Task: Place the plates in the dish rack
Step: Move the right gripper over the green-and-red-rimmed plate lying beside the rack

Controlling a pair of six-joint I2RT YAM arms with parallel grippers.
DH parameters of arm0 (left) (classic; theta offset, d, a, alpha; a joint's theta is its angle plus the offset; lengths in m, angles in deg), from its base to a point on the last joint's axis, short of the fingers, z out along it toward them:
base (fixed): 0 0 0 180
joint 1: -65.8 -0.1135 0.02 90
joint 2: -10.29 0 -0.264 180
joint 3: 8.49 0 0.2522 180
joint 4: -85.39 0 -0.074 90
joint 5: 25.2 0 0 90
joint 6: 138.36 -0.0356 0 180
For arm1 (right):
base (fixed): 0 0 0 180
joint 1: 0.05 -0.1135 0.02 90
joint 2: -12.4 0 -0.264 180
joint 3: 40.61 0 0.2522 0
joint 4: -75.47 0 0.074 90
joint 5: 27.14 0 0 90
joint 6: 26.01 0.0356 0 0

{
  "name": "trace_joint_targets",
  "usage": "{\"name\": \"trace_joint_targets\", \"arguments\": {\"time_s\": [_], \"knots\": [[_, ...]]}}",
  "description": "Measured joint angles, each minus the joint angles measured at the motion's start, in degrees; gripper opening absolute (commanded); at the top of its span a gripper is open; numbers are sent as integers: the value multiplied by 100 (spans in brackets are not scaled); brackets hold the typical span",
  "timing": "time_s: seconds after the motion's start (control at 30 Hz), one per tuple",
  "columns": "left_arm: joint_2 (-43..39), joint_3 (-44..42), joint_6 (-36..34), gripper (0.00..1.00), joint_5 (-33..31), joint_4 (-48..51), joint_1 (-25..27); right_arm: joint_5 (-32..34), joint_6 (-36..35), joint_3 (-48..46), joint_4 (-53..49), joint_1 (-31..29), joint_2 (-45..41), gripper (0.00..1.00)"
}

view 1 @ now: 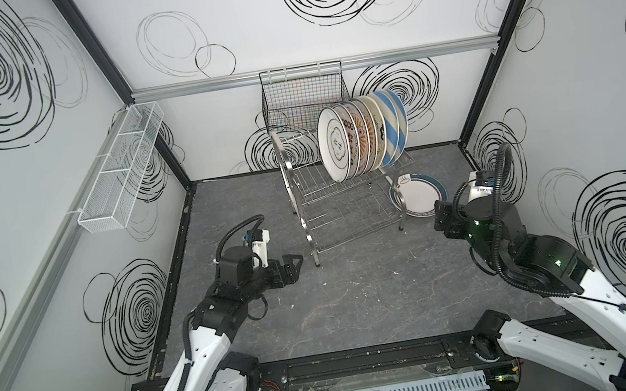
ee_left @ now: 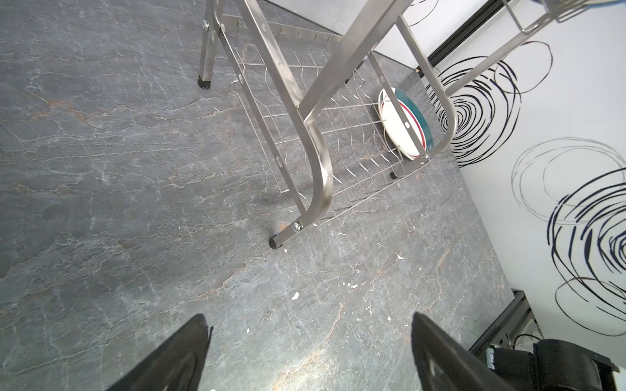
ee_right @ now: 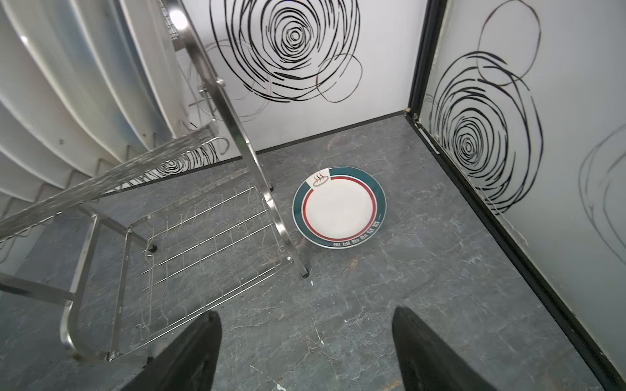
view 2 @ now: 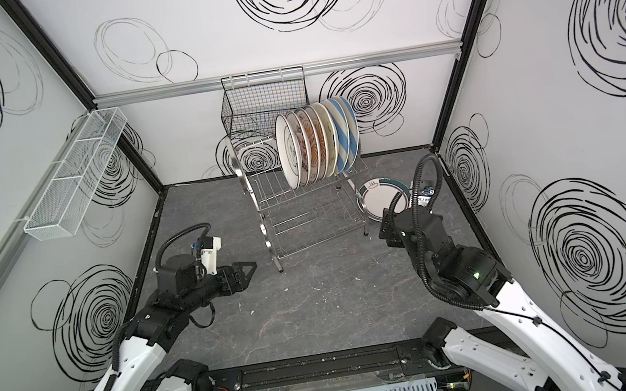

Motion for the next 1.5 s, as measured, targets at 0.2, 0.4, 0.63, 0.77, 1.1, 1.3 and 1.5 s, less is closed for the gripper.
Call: {"name": "trace_joint_targets", "arguments": {"time_s": [0.2,0.4,0.63,0.77,1.1,1.3,1.5], "knots": [[-120,0,63,96,-258,136,164,-638,-186,-509,247,881,26,84],[-177,0,96,96,-452,157,330,-1563,-555,-962,739,1985,219,78],[-269,-17,120,96,-579,179,407,-2761,-975,-1294,1508,3222,955,63],[-330,-72,144,96,-632,175,461,-3156,-1165,-1290,1899,3475,1421,63],[-326,-83,149,96,-669,170,468,-4203,-1266,-1270,2949,3694,2813,65],[-323,-92,149,96,-664,168,468,-4450,-1266,-1088,3252,3694,3646,65],[-332,-94,149,96,-664,168,487,-4476,-1335,-575,3217,3740,4426,68]]}}
